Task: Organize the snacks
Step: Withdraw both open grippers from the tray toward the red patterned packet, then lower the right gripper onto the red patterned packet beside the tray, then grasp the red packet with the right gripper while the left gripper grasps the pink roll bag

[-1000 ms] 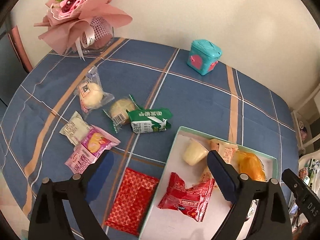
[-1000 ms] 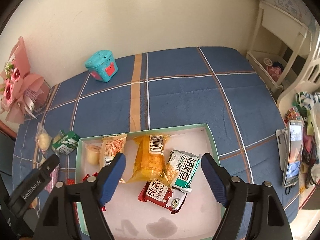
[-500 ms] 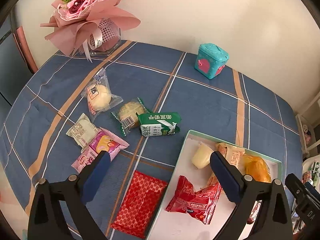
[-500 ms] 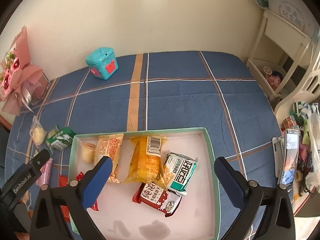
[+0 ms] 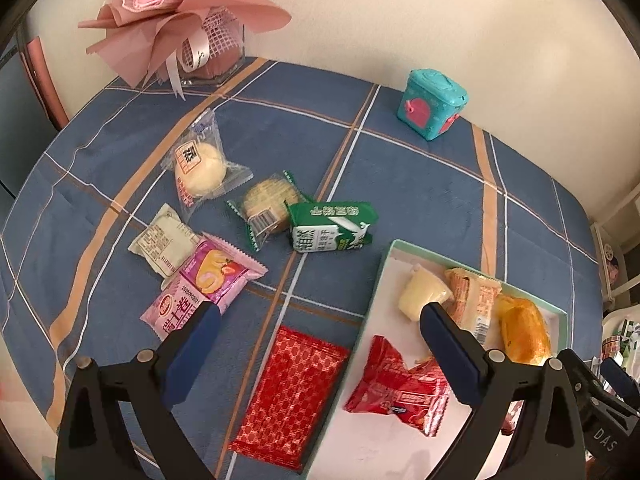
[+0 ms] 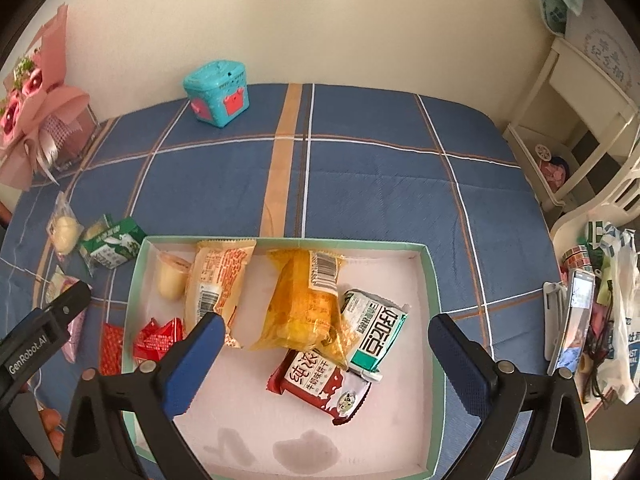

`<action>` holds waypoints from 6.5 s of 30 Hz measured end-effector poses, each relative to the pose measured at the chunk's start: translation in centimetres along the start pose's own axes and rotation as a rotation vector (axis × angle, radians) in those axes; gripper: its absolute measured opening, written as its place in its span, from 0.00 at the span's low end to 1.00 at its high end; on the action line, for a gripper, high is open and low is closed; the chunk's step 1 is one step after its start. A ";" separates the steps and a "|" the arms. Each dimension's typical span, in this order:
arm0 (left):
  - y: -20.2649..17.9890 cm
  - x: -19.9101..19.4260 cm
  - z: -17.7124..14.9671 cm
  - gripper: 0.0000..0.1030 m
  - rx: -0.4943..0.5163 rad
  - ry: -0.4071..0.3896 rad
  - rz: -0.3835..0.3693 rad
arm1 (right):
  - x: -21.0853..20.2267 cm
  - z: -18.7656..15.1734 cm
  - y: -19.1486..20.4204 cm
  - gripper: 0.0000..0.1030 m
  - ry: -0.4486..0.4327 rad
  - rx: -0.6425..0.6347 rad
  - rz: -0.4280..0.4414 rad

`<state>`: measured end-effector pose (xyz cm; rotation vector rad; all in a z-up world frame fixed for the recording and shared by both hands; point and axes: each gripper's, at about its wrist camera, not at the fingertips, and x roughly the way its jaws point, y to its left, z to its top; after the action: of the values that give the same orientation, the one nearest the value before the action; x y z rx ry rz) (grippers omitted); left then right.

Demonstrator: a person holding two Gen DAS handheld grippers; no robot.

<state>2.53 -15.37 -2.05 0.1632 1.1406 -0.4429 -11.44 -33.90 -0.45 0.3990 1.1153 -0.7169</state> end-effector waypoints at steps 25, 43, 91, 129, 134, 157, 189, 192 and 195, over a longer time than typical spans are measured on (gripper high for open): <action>7.4 -1.6 2.5 0.97 0.039 -0.027 0.049 | -0.4 0.0 8.7 1.00 0.002 -0.081 0.025; 15.2 -2.4 3.3 0.97 -0.052 -0.036 0.046 | -0.1 -1.5 16.1 1.00 0.010 -0.148 0.085; 15.5 2.2 1.1 0.97 0.169 0.153 0.044 | 2.1 -6.1 20.9 0.66 0.131 -0.130 0.231; 14.8 3.1 0.9 0.97 0.186 0.180 0.034 | 3.5 -6.4 25.6 0.48 0.170 -0.164 0.244; 14.5 3.0 1.0 0.97 0.169 0.181 0.005 | 3.7 -5.9 25.3 0.49 0.173 -0.149 0.198; 10.5 6.3 1.0 0.82 0.187 0.212 -0.052 | 5.9 -6.1 25.4 0.56 0.201 -0.163 0.168; 12.4 -1.1 2.6 0.38 0.096 0.019 -0.109 | -1.8 -4.6 21.8 0.46 -0.011 -0.099 0.310; 12.4 -2.6 2.6 0.38 0.092 -0.018 -0.102 | -2.9 -4.7 21.3 0.46 -0.032 -0.089 0.313; 12.1 -3.8 2.6 0.38 0.092 -0.045 -0.095 | -2.9 -4.7 20.9 0.46 -0.035 -0.070 0.307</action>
<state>8.53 -4.38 1.29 0.1783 1.0877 -0.5812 -0.72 -15.17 -0.87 0.4832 1.0149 -0.4119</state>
